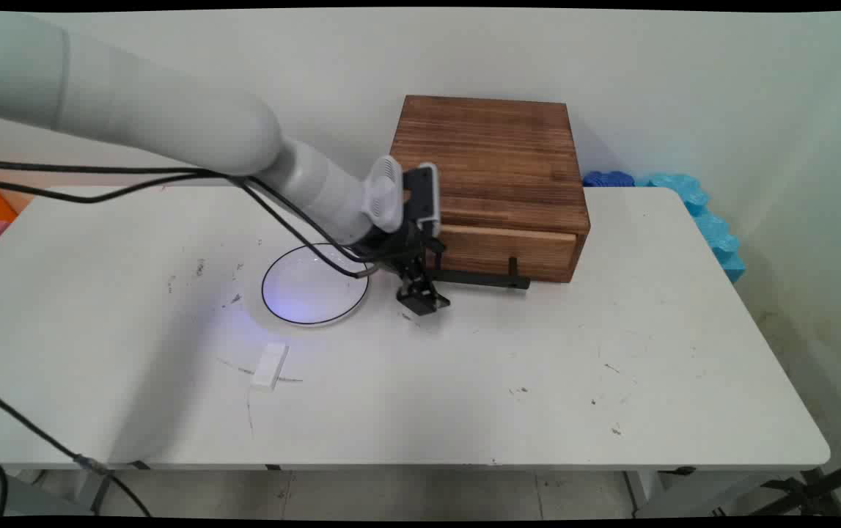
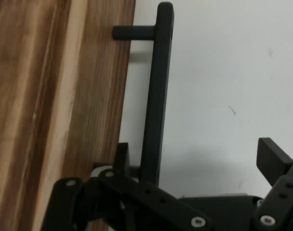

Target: Open the drawer

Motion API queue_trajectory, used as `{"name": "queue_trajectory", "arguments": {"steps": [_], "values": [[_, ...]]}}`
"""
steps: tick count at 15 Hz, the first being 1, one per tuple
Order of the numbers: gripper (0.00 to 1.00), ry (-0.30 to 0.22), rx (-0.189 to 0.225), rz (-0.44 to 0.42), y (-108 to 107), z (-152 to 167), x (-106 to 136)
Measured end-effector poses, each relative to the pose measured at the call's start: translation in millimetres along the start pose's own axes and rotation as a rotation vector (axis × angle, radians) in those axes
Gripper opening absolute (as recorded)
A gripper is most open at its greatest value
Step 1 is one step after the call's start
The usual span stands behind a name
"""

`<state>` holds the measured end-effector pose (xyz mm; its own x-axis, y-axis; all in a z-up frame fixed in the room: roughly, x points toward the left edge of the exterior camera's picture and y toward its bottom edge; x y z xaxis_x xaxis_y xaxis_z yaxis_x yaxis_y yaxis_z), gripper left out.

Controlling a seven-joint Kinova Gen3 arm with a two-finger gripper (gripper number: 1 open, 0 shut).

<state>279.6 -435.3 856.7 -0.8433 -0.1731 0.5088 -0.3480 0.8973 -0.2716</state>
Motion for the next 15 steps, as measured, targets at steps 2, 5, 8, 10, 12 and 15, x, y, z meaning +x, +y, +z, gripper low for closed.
{"name": "queue_trajectory", "arguments": {"steps": [2,5,8,10,12,15], "values": [[1.0,-0.007,0.003,0.008,1,16,7],[1.0,-0.017,0.005,0.018,2,38,14],[1.0,-0.03,0.008,0.022,2,55,17],[1.0,-0.035,0.008,0.021,2,62,18],[1.0,-0.041,0.007,0.017,3,68,18],[1.0,-0.047,0.0,0.01,6,74,19]]}}
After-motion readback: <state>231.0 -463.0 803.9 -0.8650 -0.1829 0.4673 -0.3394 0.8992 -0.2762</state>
